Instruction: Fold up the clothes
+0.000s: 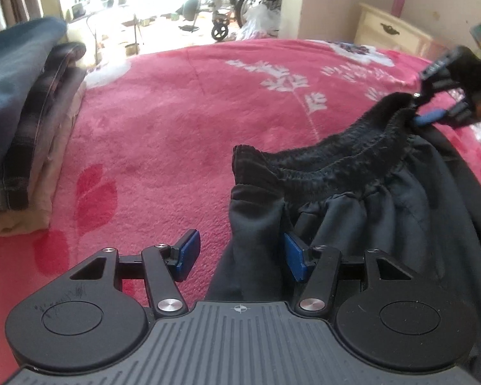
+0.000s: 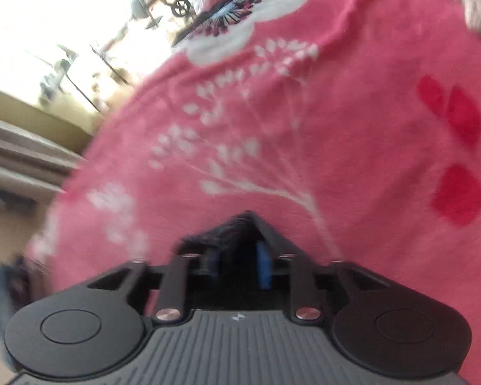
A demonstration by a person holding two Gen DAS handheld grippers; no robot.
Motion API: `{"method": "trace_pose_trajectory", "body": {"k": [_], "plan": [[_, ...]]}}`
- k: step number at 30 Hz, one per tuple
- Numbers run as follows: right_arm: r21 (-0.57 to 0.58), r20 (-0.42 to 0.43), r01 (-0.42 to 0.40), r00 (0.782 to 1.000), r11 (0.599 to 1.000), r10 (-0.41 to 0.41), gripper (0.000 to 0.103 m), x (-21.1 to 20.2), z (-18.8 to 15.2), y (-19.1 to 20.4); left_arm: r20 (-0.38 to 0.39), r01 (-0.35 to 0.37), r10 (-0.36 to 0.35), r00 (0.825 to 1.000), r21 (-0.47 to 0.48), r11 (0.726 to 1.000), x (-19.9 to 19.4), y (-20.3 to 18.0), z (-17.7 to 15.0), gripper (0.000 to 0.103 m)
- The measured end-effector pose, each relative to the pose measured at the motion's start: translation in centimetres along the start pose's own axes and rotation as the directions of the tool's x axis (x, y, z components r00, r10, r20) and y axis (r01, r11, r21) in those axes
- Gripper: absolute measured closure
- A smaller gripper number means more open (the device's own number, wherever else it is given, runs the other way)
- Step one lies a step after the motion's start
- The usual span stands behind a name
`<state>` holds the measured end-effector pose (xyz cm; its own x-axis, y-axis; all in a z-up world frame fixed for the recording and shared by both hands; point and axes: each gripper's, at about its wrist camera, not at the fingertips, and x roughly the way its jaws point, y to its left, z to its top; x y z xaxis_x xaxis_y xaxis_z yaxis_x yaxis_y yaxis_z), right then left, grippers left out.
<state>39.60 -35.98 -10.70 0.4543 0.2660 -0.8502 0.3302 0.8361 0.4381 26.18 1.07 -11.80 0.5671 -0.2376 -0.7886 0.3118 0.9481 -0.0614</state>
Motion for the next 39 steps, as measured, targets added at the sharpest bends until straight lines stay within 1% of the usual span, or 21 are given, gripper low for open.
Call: {"method": "trace_pose_trajectory", "body": {"k": [2,4,6,7,8,10,11,13,14,16,19,21,23,24,26,30,31,33,35,38,39], "plan": [[-0.105,0.042,0.008,0.999,0.994,-0.004,0.064,-1.8,-0.5,0.3,-0.005,0.019,-0.020,1.000,-0.015,1.000,0.1,0.5,-0.1,0.046],[-0.223,0.075,0.024,0.997,0.974,-0.007,0.064,-3.6,-1.1,0.9,0.000,0.040,-0.040,0.999,-0.010,0.999,0.2,0.8,-0.3,0.046],[-0.368,0.098,0.057,0.995,0.928,-0.022,0.063,-5.5,-1.7,2.2,0.009,0.061,-0.061,0.998,0.001,0.998,0.3,1.1,-0.4,0.046],[-0.455,0.102,0.079,0.994,0.887,-0.036,0.063,-6.2,-2.2,3.2,0.013,0.071,-0.071,0.997,0.007,0.997,0.3,1.2,-0.5,0.046],[-0.544,0.105,0.103,0.993,0.833,-0.054,0.064,-6.8,-2.7,4.4,0.018,0.080,-0.080,0.997,0.009,0.997,0.3,1.3,-0.6,0.046],[-0.686,0.133,0.166,0.986,0.708,-0.102,0.063,-7.3,-3.4,6.9,0.031,0.097,-0.097,0.995,0.003,0.995,0.3,1.5,-0.8,0.047],[-0.735,0.126,0.159,0.987,0.659,-0.097,0.063,-7.2,-3.9,8.0,0.037,0.106,-0.105,0.994,-0.006,0.994,0.3,1.6,-1.0,0.047],[-0.815,0.083,0.103,0.995,0.570,-0.061,0.061,-6.6,-5.0,10.1,0.044,0.116,-0.115,0.992,-0.026,0.993,0.3,1.9,-1.3,0.048],[-0.850,0.060,0.075,0.997,0.522,-0.046,0.062,-6.4,-5.6,11.1,0.045,0.120,-0.119,0.992,-0.031,0.992,0.3,1.9,-1.4,0.050],[-0.908,0.039,0.053,0.998,0.416,-0.043,0.063,-4.5,-7.9,12.4,0.051,0.119,-0.117,0.992,-0.034,0.992,0.2,2.0,-1.5,0.052],[-0.969,0.015,0.027,0.999,0.247,-0.049,0.063,-1.4,-11.6,14.0,0.052,0.115,-0.113,0.992,-0.038,0.993,0.0,2.3,-1.7,0.052],[-0.992,0.000,0.007,0.998,0.130,-0.056,0.063,0.7,-14.1,15.1,0.048,0.112,-0.110,0.993,-0.030,0.993,-0.1,2.5,-1.8,0.052],[-1.000,-0.014,-0.014,0.998,0.010,-0.064,0.063,2.7,-16.6,16.2,0.048,0.109,-0.108,0.993,-0.017,0.994,-0.2,2.6,-2.1,0.055],[-1.000,-0.014,-0.015,0.998,-0.008,-0.062,0.063,3.4,-17.1,16.5,0.048,0.107,-0.106,0.993,-0.013,0.994,-0.2,2.7,-2.2,0.056],[-1.000,-0.024,-0.025,0.997,-0.004,-0.068,0.063,4.3,-17.0,16.7,0.049,0.106,-0.105,0.993,-0.015,0.994,-0.2,2.9,-2.4,0.058],[-0.999,-0.049,-0.048,0.997,0.025,-0.055,0.063,4.1,-16.7,16.9,0.055,0.109,-0.109,0.993,-0.014,0.994,-0.1,3.0,-2.8,0.058],[-0.998,-0.055,-0.053,0.997,0.033,-0.051,0.063,4.0,-16.6,16.9,0.057,0.109,-0.108,0.992,-0.009,0.994,0.0,3.0,-2.8,0.060],[-0.997,-0.067,-0.065,0.997,0.048,-0.043,0.063,3.8,-16.4,17.0,0.064,0.107,-0.107,0.992,0.001,0.994,-0.1,3.0,-2.9,0.064],[-0.995,-0.079,-0.077,0.996,0.063,-0.035,0.063,3.7,-16.3,17.0,0.074,0.105,-0.105,0.992,0.005,0.994,-0.3,2.9,-3.0,0.075],[-0.992,-0.096,-0.094,0.995,0.085,-0.022,0.063,3.4,-16.0,17.2,0.087,0.094,-0.093,0.992,-0.003,0.996,-0.6,2.9,-3.0,0.081],[-0.991,-0.102,-0.100,0.995,0.092,-0.017,0.063,3.3,-15.9,17.2,0.089,0.090,-0.089,0.992,-0.008,0.996,-0.7,3.0,-3.0,0.081]]}}
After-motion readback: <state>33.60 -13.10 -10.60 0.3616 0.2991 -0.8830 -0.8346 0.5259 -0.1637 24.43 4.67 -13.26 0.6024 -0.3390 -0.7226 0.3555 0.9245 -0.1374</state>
